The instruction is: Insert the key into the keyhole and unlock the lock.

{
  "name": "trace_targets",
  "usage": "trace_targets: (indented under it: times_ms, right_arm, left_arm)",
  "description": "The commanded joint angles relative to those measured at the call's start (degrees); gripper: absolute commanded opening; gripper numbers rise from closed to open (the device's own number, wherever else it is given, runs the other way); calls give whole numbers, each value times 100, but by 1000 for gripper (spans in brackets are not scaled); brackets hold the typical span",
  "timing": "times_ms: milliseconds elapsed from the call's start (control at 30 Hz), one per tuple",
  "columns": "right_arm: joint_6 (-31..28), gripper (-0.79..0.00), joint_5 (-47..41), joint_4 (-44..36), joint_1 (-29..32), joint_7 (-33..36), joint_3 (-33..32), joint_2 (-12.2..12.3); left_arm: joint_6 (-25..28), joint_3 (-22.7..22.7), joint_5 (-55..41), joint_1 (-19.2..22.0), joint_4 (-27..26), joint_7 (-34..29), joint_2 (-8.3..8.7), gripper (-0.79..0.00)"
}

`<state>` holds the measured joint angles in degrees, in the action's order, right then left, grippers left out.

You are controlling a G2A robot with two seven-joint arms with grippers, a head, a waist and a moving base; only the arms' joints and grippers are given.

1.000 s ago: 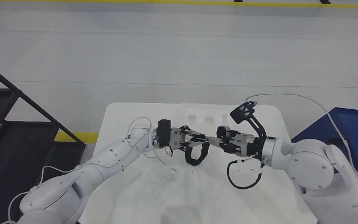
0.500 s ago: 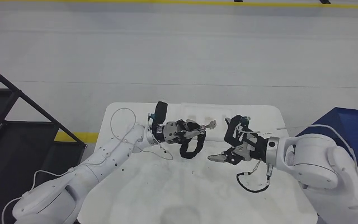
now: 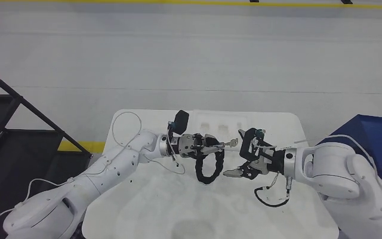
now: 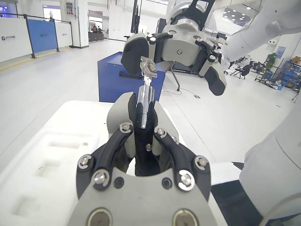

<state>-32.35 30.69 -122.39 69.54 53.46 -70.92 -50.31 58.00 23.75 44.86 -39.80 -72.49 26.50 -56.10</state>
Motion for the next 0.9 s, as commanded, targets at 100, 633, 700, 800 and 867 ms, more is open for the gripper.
trace_targets:
  times_ms: [100, 633, 700, 800, 867]
  right_arm:
    - [-146, 0, 677, -246, -4, -119, -12, 11]
    - [-1380, -237, 3103, -609, 35, -891, 214, 54]
    - [-1374, -357, 3324, -630, 52, -917, 228, 58]
    - [-1391, -440, 3499, -649, 98, -962, 235, 66]
    - [-1389, -480, 3556, -670, 130, -991, 224, 71]
  left_arm:
    - [0, -59, -272, 16, -83, -445, 65, -785]
    - [0, -209, -762, 76, -306, -1014, 206, -785]
    - [0, -223, -799, 86, -327, -1018, 218, -785]
    - [0, -237, -810, 92, -339, -1021, 236, -785]
    - [0, -243, -810, 93, -346, -1019, 246, -785]
